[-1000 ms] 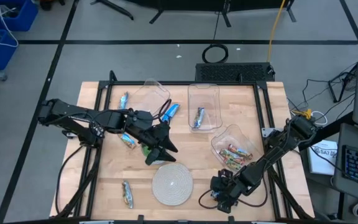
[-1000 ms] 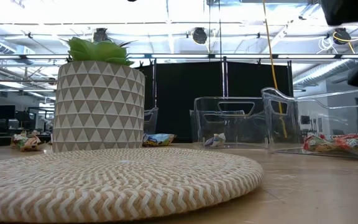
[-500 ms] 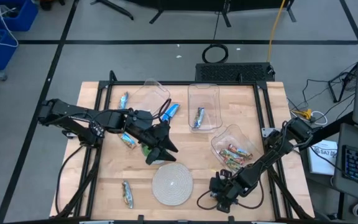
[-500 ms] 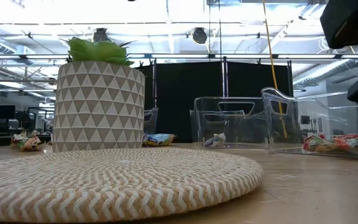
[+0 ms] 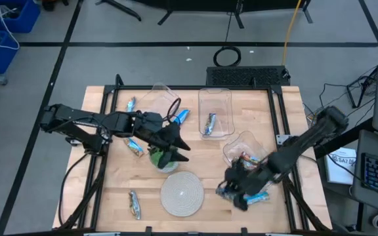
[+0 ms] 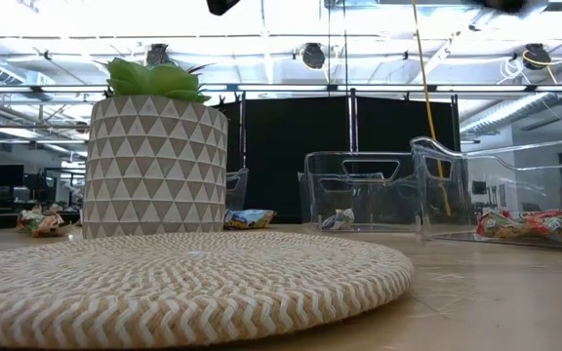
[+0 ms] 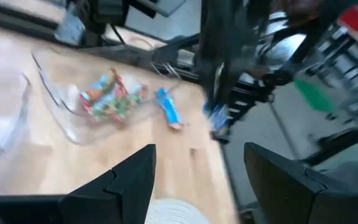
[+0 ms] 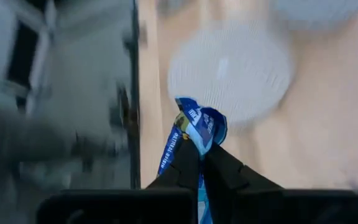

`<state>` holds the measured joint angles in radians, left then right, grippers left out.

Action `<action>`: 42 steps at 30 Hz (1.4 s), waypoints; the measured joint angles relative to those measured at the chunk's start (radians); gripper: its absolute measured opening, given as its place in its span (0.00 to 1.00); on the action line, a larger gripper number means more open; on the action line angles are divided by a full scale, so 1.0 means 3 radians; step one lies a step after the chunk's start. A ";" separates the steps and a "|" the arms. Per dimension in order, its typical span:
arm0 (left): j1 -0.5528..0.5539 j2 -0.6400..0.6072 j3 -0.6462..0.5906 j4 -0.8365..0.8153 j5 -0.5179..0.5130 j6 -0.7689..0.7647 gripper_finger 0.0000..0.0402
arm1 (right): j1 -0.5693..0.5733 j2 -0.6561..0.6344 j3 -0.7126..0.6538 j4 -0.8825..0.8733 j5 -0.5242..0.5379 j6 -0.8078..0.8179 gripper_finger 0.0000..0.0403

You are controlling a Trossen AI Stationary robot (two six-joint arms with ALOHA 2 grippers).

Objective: Pick and place Granola Bars by type
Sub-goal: Put the blue granola bar into the top right transparent bin

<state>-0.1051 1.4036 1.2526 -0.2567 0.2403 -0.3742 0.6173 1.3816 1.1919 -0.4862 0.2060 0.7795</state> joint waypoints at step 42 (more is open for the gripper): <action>0.0096 0.0524 -0.0003 0.1969 -0.0404 -0.0273 0.09 | -0.1361 -0.0465 0.0122 0.2231 0.0593 -0.2558 0.12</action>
<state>-0.0762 1.5608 1.2518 0.3339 0.1190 -0.4561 0.2089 1.2420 1.2285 0.1831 0.3840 0.0122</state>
